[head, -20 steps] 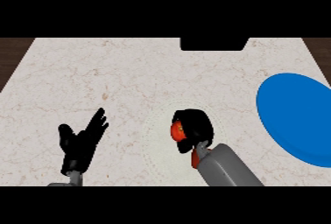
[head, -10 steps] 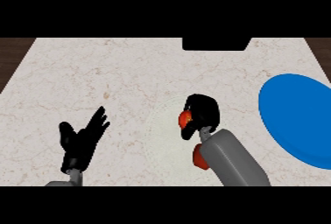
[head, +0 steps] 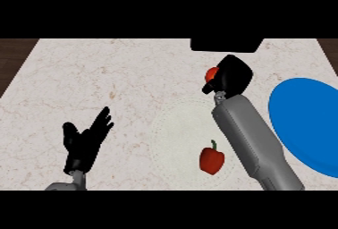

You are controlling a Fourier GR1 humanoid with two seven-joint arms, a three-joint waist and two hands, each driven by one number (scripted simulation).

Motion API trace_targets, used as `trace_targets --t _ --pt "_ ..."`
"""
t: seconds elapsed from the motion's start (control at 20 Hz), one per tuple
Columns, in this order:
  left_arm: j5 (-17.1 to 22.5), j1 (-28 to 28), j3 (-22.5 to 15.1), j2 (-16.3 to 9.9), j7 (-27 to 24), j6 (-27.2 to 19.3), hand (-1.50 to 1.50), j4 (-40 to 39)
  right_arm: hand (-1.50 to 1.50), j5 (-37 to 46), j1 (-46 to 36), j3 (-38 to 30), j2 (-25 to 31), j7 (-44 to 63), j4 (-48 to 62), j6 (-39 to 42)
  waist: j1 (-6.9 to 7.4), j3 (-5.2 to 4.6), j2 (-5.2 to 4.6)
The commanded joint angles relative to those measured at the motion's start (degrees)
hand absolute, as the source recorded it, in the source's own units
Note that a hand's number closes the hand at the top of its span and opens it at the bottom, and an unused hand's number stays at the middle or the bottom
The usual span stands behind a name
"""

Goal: Pick the tomato from the placemat and place it in the plate

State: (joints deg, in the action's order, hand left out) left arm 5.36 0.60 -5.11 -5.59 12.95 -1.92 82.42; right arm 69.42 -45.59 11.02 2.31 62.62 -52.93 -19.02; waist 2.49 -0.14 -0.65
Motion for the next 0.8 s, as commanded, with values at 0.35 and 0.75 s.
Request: trace_targets --t 0.35,0.75 --pt "-0.1 0.11 0.11 0.81 0.18 -0.7 0.0 -1.07 1.5 22.63 -6.68 -9.55 0.93 20.39 1.3 -17.46 -1.17 0.12 -0.01" --pt "-0.33 -2.75 0.69 -0.05 -0.81 -0.85 0.0 0.39 1.5 31.73 -0.03 -19.67 0.66 19.0 -6.42 -26.84 -2.04 0.25 0.36"
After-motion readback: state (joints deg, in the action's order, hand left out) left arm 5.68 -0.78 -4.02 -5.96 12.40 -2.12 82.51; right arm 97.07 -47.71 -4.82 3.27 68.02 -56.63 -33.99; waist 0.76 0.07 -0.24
